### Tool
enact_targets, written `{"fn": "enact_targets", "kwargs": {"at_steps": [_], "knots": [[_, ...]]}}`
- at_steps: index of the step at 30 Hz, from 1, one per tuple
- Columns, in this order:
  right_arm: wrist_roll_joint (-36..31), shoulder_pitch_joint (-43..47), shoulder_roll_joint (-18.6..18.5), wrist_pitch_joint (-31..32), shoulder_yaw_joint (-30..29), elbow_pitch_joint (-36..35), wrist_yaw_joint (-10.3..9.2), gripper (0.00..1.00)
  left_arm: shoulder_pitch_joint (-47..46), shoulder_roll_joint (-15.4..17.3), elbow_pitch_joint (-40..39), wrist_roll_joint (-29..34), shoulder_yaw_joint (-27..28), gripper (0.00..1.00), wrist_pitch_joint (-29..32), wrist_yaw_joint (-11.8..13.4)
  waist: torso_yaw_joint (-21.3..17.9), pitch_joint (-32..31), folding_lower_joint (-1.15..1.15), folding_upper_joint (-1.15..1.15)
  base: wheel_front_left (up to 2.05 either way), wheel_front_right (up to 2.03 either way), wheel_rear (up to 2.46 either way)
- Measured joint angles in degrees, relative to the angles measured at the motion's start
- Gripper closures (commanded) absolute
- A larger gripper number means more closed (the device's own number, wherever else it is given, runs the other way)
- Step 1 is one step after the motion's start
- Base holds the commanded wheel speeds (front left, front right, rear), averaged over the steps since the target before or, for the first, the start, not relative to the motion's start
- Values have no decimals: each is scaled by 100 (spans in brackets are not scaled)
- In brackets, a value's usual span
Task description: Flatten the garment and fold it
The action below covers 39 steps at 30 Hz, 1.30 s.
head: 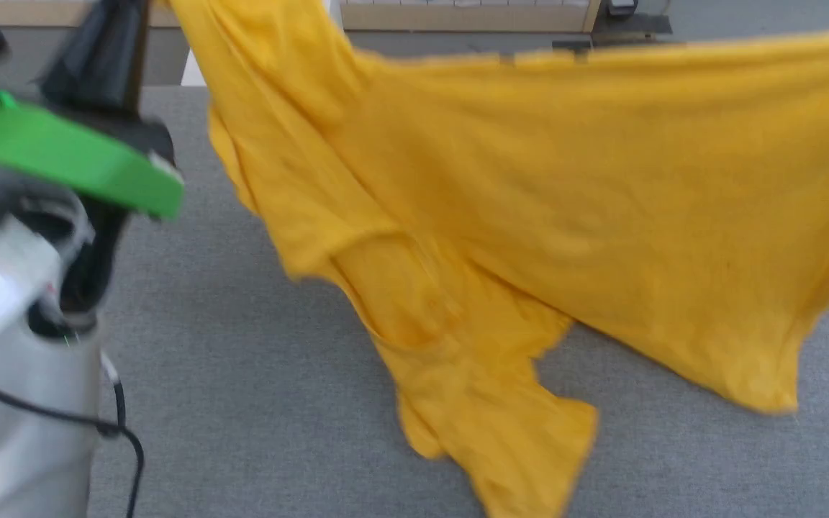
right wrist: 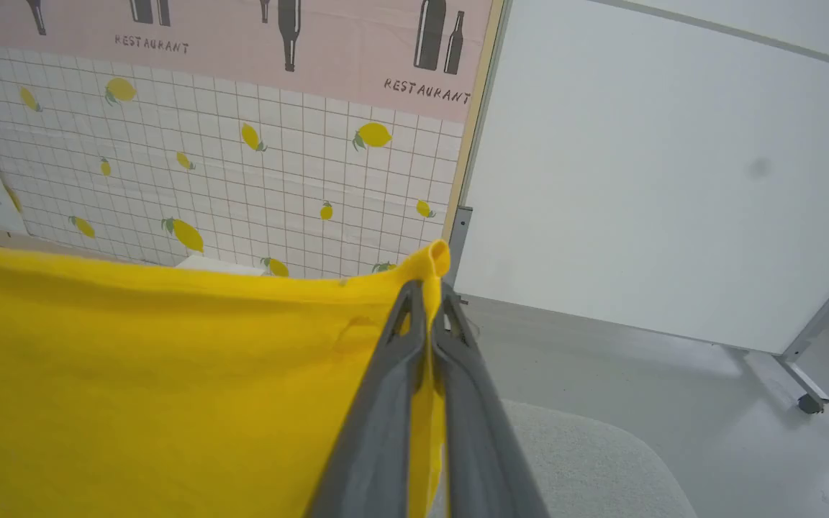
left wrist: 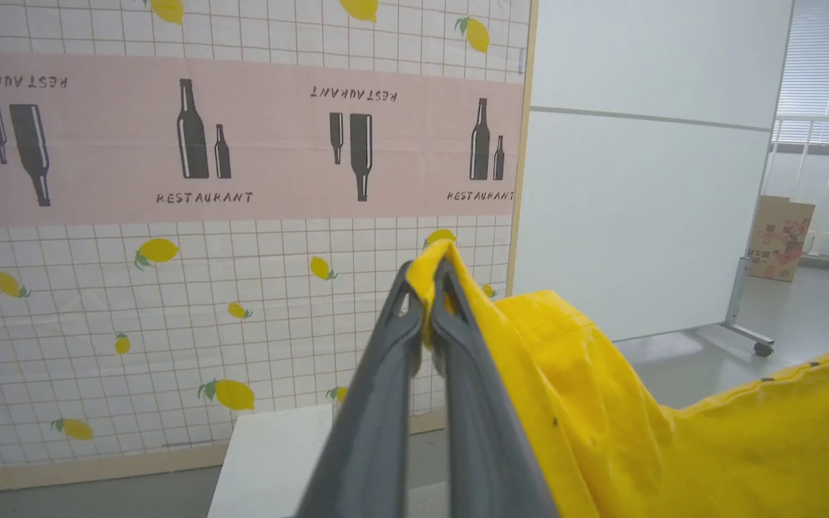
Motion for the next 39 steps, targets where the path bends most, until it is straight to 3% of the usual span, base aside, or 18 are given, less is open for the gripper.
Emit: {"fn": "enact_targets", "kwargs": {"at_steps": [4, 7, 10, 17, 22, 28, 34, 39], "knots": [[58, -821, -215, 230, 236, 341, -1, 100, -925, -114, 298, -367, 93, 100, 98, 1, -53, 177, 0, 0, 0, 0, 0], [118, -1489, -204, 359, 422, 699, -1, 100, -1634, -332, 612, -734, 230, 100, 132, 46, -88, 347, 0, 0, 0, 0, 0], [129, -2242, -111, 437, 590, 1065, -1, 100, -2329, -344, 968, -794, 268, 100, 149, 78, -121, 559, 0, 0, 0, 0, 0], [-385, -4116, 331, 202, 802, 2184, 0, 100, -4125, -129, 1860, -355, 350, 100, -137, 263, -252, 1199, 0, 0, 0, 0, 0], [-978, -5215, 793, -309, 549, 2860, 0, 100, -5249, -57, 2341, 25, 314, 100, -631, 356, -369, 1725, 1, 0, 0, 0, 0], [-1608, -6002, 1028, -1048, 190, 3237, 0, 100, -6314, 30, 2594, 343, 245, 100, -1390, 330, -500, 2305, 1, 0, 0, 0, 0], [-1788, -5983, 1058, -1646, 231, 3718, 0, 100, -6308, 82, 3032, 348, 91, 100, -1581, 94, -563, 2683, 2, 0, 0, 0, 0], [-1570, -5160, 1013, -1918, 583, 4101, 0, 100, -5175, 256, 3487, 323, -23, 100, -1517, -57, -508, 2651, 1, 0, 0, 0, 0]]}}
